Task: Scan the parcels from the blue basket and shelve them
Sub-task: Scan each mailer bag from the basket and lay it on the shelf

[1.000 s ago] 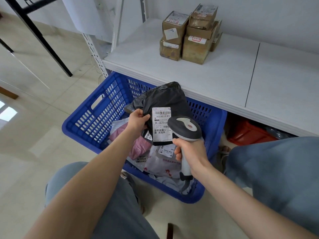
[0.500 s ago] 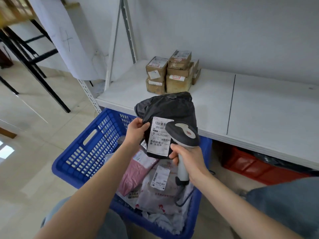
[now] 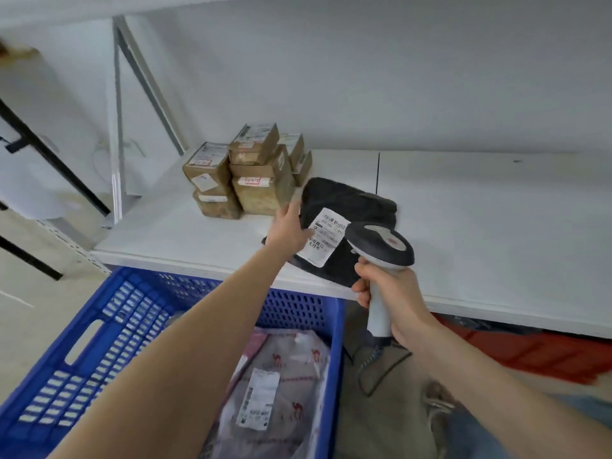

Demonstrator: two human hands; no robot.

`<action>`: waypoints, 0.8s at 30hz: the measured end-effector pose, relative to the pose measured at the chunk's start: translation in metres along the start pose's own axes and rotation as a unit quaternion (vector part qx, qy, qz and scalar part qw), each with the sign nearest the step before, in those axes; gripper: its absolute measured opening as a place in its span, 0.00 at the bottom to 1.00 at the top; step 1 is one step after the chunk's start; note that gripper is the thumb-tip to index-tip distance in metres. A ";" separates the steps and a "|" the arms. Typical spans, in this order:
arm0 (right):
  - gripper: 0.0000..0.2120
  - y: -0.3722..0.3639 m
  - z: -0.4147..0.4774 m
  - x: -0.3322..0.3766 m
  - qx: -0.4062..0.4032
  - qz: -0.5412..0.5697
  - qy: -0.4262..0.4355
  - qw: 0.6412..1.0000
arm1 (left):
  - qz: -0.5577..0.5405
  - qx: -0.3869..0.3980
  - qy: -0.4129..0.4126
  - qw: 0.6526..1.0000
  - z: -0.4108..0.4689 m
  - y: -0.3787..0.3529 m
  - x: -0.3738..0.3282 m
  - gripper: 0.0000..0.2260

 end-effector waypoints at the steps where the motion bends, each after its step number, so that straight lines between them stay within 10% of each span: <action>1: 0.02 0.004 0.005 0.000 -0.007 0.004 -0.002 1.000 | 0.066 0.031 -0.019 0.997 -0.001 -0.012 -0.001 0.34; 6: 0.01 0.006 0.025 0.001 -0.016 0.055 -0.015 0.998 | 0.204 0.205 -0.022 0.957 -0.002 -0.066 0.017 0.30; 24: 0.04 0.031 0.052 0.009 -0.059 0.061 -0.055 0.995 | 0.247 0.118 -0.041 0.961 0.027 -0.071 0.002 0.24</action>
Point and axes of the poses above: each hand's wrist, its own z-axis towards the middle knuckle, its own y-axis out of the back of the hand, x = y × z, the point moved 2 cm from there along z, towards the middle knuckle, and after that the axes turned 7 degrees about x, right-handed, at the moved point
